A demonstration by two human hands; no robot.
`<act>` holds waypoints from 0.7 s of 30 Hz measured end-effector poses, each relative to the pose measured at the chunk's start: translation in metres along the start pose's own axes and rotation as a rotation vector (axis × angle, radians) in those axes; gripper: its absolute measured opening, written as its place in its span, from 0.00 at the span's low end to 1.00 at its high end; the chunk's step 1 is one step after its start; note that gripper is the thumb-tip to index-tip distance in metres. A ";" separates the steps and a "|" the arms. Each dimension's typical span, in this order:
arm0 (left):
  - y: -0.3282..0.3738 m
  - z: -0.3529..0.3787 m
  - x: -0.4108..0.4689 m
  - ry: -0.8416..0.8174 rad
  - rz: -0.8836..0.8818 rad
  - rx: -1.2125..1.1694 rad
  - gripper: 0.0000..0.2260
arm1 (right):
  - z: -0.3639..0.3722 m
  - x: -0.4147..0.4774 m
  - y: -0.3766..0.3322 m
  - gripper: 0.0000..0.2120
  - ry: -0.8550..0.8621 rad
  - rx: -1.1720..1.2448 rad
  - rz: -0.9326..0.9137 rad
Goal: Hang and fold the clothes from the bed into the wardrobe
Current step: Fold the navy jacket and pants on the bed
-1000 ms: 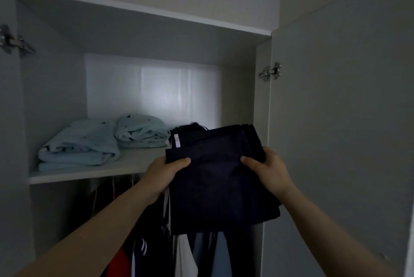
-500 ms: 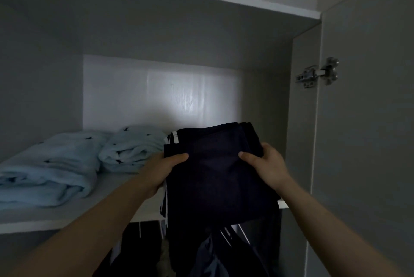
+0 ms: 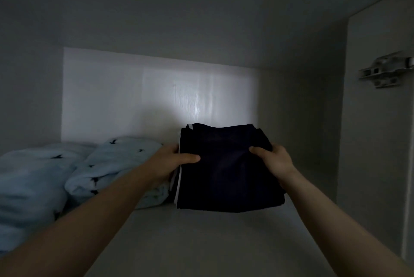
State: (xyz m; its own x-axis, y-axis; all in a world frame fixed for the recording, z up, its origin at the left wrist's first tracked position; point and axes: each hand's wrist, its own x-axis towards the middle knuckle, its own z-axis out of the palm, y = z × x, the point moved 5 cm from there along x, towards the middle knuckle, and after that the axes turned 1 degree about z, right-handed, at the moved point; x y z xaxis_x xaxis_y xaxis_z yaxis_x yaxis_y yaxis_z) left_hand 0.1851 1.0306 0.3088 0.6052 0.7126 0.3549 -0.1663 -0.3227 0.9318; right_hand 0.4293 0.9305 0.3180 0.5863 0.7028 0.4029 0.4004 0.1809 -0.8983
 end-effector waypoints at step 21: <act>-0.108 -0.061 0.138 0.364 -0.533 0.195 0.07 | 0.110 0.171 0.117 0.28 -0.334 -0.263 0.228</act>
State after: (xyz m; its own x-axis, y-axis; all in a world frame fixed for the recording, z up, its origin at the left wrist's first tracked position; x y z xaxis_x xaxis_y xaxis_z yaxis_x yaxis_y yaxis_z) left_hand 0.2389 1.2014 0.2621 0.2588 0.9591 -0.1145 0.2465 0.0490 0.9679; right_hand 0.4990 1.1478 0.2629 0.4387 0.8947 0.0839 0.4777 -0.1530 -0.8651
